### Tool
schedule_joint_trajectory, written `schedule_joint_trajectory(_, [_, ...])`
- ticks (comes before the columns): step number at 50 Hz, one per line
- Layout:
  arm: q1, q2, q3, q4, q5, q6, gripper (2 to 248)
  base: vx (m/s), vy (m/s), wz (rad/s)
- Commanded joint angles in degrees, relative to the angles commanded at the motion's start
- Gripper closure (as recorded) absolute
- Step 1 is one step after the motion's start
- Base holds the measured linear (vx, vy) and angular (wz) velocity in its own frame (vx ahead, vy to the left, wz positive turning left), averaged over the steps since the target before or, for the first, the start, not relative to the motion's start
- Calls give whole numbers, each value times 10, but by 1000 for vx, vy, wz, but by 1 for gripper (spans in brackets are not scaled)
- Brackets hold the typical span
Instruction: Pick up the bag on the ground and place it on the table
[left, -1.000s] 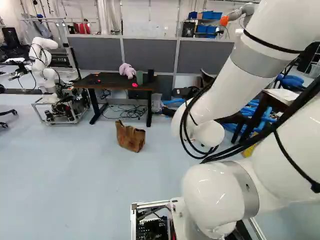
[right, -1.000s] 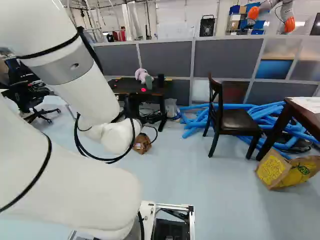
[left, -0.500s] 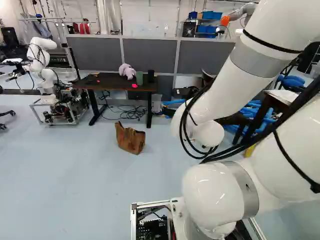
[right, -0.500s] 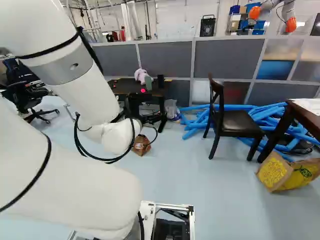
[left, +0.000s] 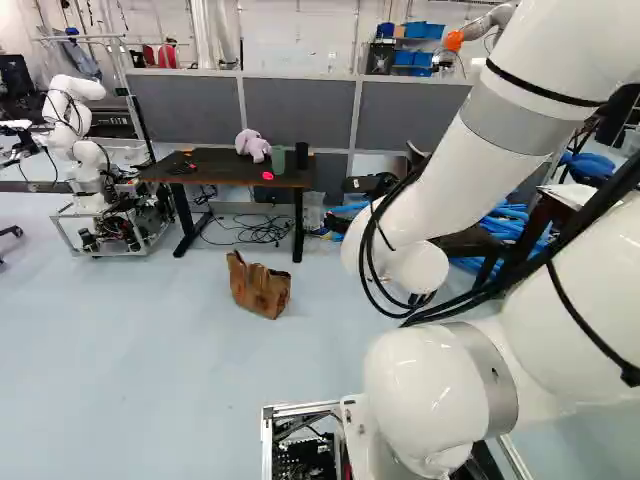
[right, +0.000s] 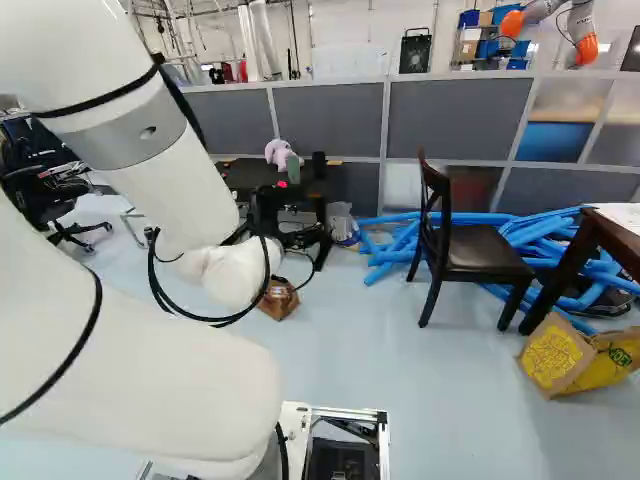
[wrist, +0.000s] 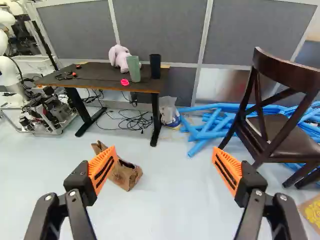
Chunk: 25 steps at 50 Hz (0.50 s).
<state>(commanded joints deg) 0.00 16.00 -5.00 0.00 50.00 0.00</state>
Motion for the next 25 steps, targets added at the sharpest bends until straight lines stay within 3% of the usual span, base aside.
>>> schedule_joint_trajectory(9, [0,0,0,0,0,0,3,163,10,35])
schedule_joint_trajectory(25, [0,0,0,0,0,0,3,159,43,185])
